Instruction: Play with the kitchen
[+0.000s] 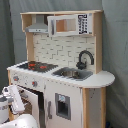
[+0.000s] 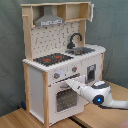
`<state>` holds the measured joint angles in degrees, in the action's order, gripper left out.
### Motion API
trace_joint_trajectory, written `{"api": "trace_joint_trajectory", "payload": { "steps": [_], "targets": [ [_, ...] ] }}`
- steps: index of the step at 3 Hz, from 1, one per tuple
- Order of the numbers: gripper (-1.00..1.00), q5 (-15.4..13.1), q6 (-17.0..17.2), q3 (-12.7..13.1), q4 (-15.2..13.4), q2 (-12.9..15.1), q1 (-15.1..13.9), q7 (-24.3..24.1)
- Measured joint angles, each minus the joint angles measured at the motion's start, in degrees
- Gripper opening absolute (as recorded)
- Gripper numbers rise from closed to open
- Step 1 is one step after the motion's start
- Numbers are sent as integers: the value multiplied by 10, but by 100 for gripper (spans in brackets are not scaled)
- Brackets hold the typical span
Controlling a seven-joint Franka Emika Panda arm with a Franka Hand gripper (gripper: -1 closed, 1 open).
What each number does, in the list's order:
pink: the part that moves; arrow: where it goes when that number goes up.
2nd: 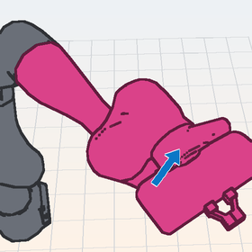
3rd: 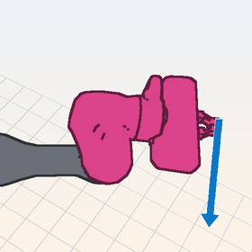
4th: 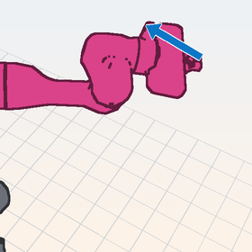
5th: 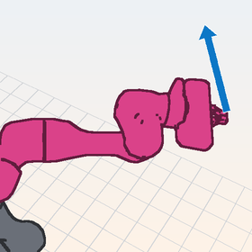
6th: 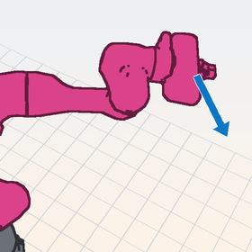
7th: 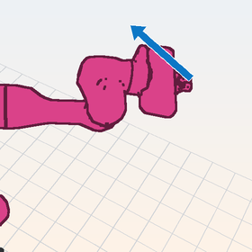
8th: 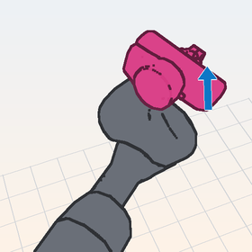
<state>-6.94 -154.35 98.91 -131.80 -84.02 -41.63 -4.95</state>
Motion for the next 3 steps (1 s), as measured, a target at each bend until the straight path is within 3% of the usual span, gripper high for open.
{"api": "trace_joint_trajectory", "payload": {
  "steps": [2,3],
  "targets": [
    [100,0,-78,-10,12,0,-50,73],
    [100,0,-97,-17,12,1,-53,132]
  ]
}}
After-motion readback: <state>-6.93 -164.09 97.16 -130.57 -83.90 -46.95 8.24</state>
